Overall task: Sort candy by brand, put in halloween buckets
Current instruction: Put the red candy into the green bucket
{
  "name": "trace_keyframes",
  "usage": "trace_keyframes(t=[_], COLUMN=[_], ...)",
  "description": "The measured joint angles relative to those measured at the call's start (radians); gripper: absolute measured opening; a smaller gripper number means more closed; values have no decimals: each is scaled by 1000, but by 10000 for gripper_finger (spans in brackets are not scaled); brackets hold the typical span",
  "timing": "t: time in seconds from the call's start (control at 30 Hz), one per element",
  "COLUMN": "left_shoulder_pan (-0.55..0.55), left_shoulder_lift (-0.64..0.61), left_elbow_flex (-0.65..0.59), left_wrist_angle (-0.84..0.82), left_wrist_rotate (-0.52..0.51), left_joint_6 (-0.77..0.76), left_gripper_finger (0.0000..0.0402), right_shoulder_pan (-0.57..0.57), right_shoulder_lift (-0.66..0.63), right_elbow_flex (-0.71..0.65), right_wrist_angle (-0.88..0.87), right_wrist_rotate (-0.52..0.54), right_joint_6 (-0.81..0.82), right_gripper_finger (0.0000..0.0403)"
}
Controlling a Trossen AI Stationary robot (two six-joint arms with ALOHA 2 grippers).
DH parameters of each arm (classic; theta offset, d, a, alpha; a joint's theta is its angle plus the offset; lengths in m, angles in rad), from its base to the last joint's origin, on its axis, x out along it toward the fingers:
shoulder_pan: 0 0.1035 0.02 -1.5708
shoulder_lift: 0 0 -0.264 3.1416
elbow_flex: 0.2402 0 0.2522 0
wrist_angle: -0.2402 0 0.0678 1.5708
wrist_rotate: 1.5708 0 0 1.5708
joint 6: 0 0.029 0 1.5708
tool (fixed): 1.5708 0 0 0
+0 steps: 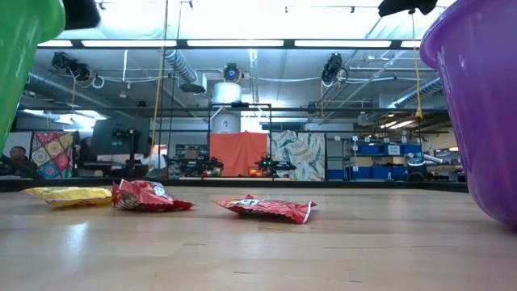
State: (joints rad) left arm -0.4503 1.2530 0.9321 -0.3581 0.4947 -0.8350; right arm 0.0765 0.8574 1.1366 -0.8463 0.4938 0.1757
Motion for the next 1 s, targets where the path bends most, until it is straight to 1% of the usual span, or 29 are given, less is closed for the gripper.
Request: trace_keyframes(t=[0.13, 0.23, 0.33, 0.43, 0.53, 0.77, 0.9, 1.0], left_shoulder_pan=[-77, -119, -141, -144, -144, -144, -140, -124], left_shoulder_lift=[0, 0, 0, 0, 0, 0, 0, 0], left_elbow_flex=[0, 0, 0, 0, 0, -2, -2, -3], left_wrist_angle=[3, -1, -18, -54, -93, -89, -89, -89], left_wrist_rotate=[-84, -126, -158, -189, -210, -209, -213, -221], left_joint_6=[-59, -94, -138, -145, -146, -146, -131, -69], left_gripper_finger=[58, 57, 57, 67, 89, 145, 156, 157], right_shoulder_pan=[0, 0, 0, 0, 0, 0, 0, 0], right_shoulder_lift=[0, 0, 0, 0, 0, 0, 0, 0], right_elbow_flex=[0, 0, 0, 0, 0, 0, 0, 0], right_wrist_angle=[0, 0, 0, 0, 0, 0, 1, 7], right_wrist_rotate=[0, 0, 0, 0, 0, 1, 2, 2], right_joint_6=[15, 31, 32, 32, 32, 26, 15, 9], right_gripper_finger=[100, 100, 100, 100, 100, 100, 100, 100])
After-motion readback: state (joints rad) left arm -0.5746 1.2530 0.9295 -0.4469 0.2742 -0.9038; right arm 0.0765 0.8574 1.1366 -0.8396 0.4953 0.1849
